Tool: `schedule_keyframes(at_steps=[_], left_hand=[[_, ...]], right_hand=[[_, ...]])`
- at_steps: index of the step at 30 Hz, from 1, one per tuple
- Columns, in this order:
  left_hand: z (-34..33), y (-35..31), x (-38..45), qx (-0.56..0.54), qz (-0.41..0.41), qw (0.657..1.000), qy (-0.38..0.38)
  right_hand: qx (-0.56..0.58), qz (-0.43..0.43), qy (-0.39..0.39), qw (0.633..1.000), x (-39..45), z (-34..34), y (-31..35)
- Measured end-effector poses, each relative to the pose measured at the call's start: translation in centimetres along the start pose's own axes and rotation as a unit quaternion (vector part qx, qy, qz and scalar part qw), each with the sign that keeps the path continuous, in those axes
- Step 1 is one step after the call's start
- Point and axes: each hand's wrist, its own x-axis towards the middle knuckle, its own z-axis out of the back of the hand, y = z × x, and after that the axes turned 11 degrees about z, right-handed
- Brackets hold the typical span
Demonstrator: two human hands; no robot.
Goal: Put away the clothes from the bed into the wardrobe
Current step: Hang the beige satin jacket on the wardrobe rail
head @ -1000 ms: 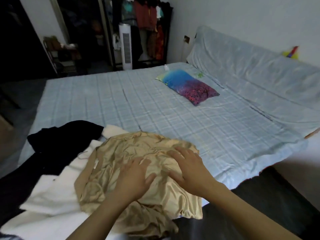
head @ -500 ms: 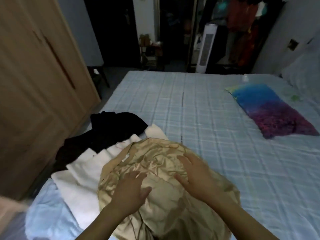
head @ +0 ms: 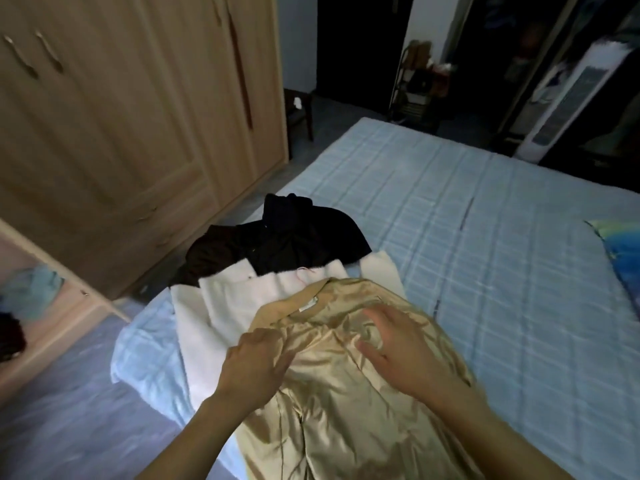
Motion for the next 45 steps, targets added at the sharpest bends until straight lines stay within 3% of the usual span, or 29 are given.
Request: schedule_keyframes(at_steps=[9,16,21,31,38,45], left_hand=[[-5.2,3.7,12.8,-0.068,0.080,0.993,0.059],[-10.8,4.7,20.5,-0.125,0.131,0.979,0.089],[-15.2,5.6,22.6,-0.179,0.119,0.975,0.053],[-16.0,4.2,24.4,-0.104,0.174,0.978,-0.048],[-17.5,4.0,25.2,-0.138,0.185,0.973,0.017],[-19.6,4.8,23.1,-0.037,0.126,0.990,0.047]], right_hand=[[0.003,-0.025,0.074,0.997,12.6,-3.7,-5.1],[-0.015,-0.078,0.079,0.994,20.7,-9.3,-10.7],[0.008,-0.036,0.066,0.997,25.6,-12.0,-12.1],[-0.048,0.067,0.158,0.984,29.0,-18.7,-15.1],[-0.043,0.030,0.184,0.982,27.6,-20.7,-17.0],[-0.054,0.031,0.164,0.985,26.0,-21.6,-17.4]])
